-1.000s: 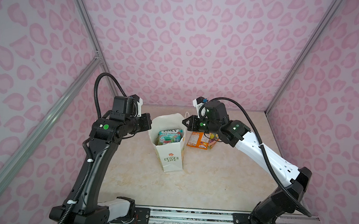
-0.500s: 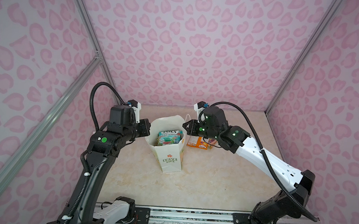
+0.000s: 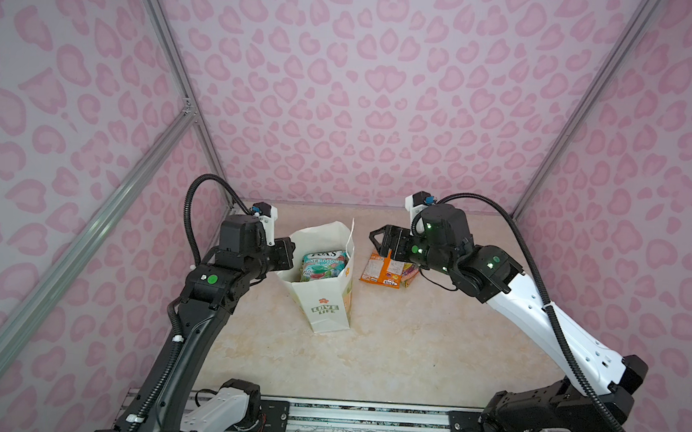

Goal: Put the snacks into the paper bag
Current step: 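Reach the right gripper down to the orange candy bag on the table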

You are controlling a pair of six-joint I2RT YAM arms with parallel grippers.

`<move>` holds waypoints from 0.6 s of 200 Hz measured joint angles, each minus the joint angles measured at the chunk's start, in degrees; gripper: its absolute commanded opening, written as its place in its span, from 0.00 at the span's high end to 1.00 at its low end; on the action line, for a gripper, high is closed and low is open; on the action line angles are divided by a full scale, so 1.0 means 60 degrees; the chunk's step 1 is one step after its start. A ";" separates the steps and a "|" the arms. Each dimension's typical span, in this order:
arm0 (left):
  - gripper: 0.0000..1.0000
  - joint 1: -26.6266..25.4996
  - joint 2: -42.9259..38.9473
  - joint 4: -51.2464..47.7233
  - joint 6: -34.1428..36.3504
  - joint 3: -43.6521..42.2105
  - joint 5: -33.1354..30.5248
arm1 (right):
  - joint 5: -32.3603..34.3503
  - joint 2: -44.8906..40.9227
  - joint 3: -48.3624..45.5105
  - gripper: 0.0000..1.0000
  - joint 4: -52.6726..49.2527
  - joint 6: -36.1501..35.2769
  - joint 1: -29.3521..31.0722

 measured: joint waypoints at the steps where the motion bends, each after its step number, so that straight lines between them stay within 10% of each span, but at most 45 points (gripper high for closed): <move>1: 0.97 0.0000 0.0000 0.0015 0.0004 -0.0007 0.0004 | 0.0004 -0.0029 -0.0018 0.12 -0.0029 -0.0007 -0.0036; 64: 0.97 0.0474 -0.0488 0.0510 -0.0022 -0.0517 0.0659 | -0.0648 -0.0794 -0.2222 0.14 -0.0350 -0.0237 -0.2830; 120: 0.97 0.0535 -0.0790 0.0729 -0.0007 -0.1002 0.0991 | -0.2033 0.1311 -0.3734 0.22 0.1395 -0.0062 -0.2998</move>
